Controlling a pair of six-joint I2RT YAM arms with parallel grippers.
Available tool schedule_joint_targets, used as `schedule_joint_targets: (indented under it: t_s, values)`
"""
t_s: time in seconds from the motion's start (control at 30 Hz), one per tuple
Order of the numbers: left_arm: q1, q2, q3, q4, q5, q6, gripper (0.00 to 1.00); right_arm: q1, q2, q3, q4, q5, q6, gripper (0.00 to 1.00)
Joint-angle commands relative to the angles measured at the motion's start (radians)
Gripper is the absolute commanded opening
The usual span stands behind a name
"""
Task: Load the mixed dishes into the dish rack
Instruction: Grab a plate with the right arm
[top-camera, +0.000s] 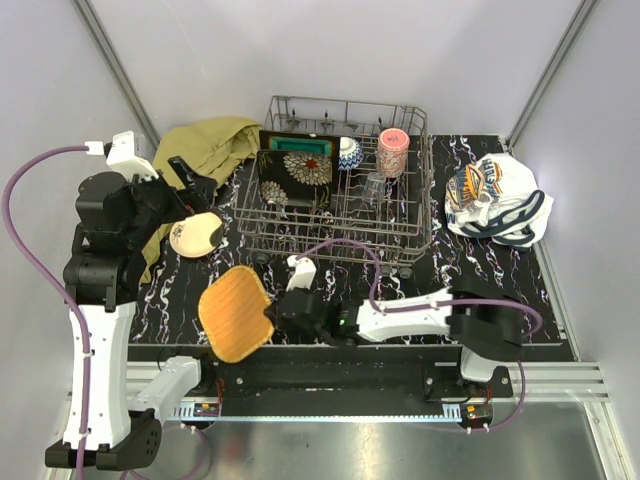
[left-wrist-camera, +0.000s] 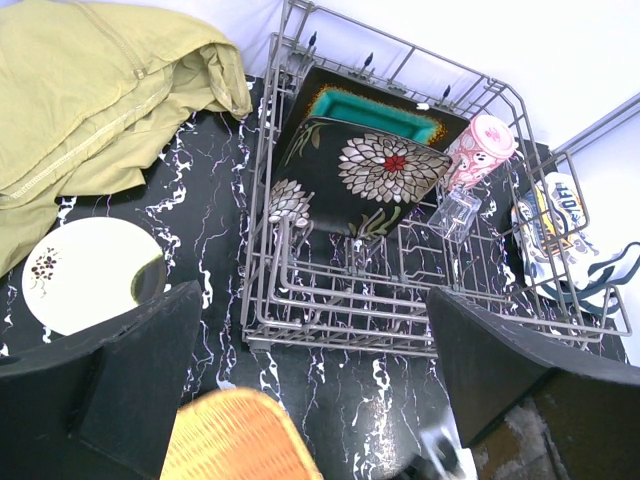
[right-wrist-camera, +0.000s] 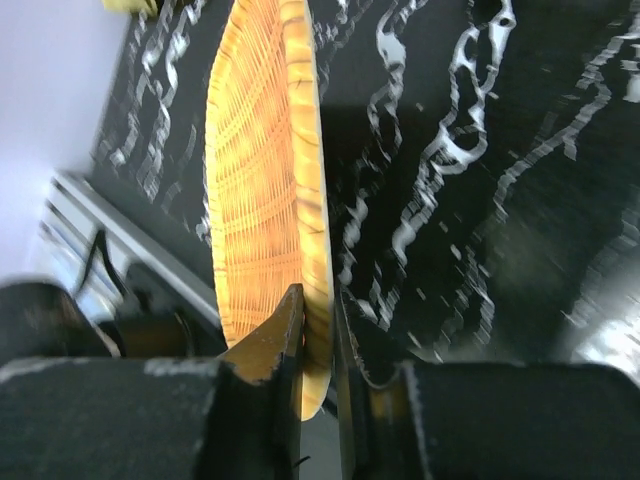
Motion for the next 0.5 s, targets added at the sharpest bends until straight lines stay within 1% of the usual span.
schedule_joint_targets:
  t_s: [0.0,0.03,0.07,0.13,0.17,0.2,0.23,0.27,0.33,0.37,0.43,0.47]
  values:
    - [0.002,0.000,0.002,0.048,0.006,0.011,0.99,0.039,-0.174,-0.029,-0.184,0.161,-0.146,0.00]
    - [0.002,0.000,0.000,0.048,0.005,0.011,0.99,0.040,-0.208,-0.035,-0.212,0.189,-0.158,0.00]
    - [0.002,-0.002,-0.001,0.049,0.003,0.011,0.99,0.042,-0.286,-0.047,-0.266,0.216,-0.173,0.00]
    - [0.002,-0.002,-0.004,0.051,0.002,0.011,0.99,0.042,-0.366,-0.054,-0.301,0.286,-0.242,0.00]
    - [0.001,0.000,-0.004,0.051,0.003,0.011,0.99,0.042,-0.448,-0.054,-0.327,0.307,-0.273,0.00]
    - [0.001,0.000,-0.004,0.051,0.002,0.012,0.99,0.042,-0.490,-0.051,-0.336,0.342,-0.349,0.00]
    - [0.001,0.000,-0.004,0.051,-0.001,0.012,0.99,0.040,-0.533,-0.045,-0.350,0.355,-0.385,0.00]
    - [0.001,-0.002,-0.004,0.051,-0.003,0.014,0.99,0.040,-0.610,-0.029,-0.364,0.368,-0.467,0.00]
    - [0.002,-0.005,-0.009,0.051,-0.007,0.012,0.99,0.042,-0.684,-0.003,-0.376,0.390,-0.546,0.00]
    - [0.002,-0.008,-0.012,0.054,-0.009,0.011,0.99,0.042,-0.746,0.026,-0.377,0.401,-0.619,0.00]
    - [0.002,-0.010,-0.021,0.058,-0.012,0.009,0.99,0.042,-0.793,0.063,-0.388,0.416,-0.681,0.00]
    - [0.002,-0.011,-0.023,0.060,-0.014,0.009,0.99,0.042,-0.823,0.110,-0.394,0.413,-0.746,0.00]
